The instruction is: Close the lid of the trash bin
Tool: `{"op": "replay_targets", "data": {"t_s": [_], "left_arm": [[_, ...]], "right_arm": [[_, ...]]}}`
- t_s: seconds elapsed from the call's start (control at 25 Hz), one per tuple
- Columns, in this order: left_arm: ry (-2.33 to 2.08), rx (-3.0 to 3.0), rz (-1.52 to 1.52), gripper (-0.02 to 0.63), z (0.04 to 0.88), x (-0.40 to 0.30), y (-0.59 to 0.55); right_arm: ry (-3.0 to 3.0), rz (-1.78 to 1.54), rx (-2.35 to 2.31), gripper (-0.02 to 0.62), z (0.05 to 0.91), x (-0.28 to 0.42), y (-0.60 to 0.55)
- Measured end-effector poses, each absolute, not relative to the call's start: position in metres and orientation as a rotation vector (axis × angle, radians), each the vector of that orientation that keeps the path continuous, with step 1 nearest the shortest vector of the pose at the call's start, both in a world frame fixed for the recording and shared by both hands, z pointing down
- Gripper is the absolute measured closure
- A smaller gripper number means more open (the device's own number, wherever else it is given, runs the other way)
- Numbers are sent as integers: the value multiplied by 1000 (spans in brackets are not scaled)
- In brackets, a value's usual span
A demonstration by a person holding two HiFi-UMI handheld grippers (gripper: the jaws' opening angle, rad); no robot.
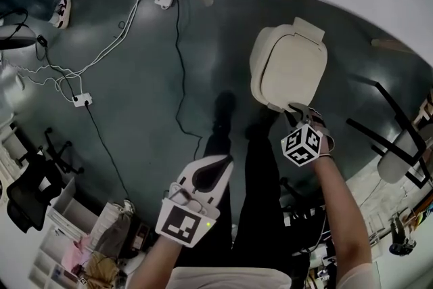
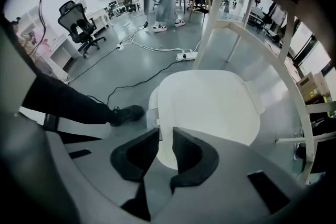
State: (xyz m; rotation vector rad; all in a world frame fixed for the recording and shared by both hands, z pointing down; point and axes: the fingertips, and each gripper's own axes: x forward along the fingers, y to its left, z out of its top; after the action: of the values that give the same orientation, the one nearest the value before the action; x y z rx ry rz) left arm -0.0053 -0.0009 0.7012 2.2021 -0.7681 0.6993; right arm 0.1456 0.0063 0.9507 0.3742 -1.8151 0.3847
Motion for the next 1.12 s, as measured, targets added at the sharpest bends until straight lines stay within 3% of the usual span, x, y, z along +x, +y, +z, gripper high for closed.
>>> {"op": "replay_targets", "data": {"t_s": [0.64, 0.72, 1.12], "left_arm": [[-760, 2168, 728, 594, 723, -12, 11], [-761, 2165, 732, 594, 725, -13, 12], [-773, 2198, 710, 594, 704, -16, 1]], "right_arm": [[-1752, 417, 307, 478, 991, 143, 14], [-1751, 413, 318, 513, 992, 145, 12], [-1763, 458, 358, 499, 953, 141, 11]]}}
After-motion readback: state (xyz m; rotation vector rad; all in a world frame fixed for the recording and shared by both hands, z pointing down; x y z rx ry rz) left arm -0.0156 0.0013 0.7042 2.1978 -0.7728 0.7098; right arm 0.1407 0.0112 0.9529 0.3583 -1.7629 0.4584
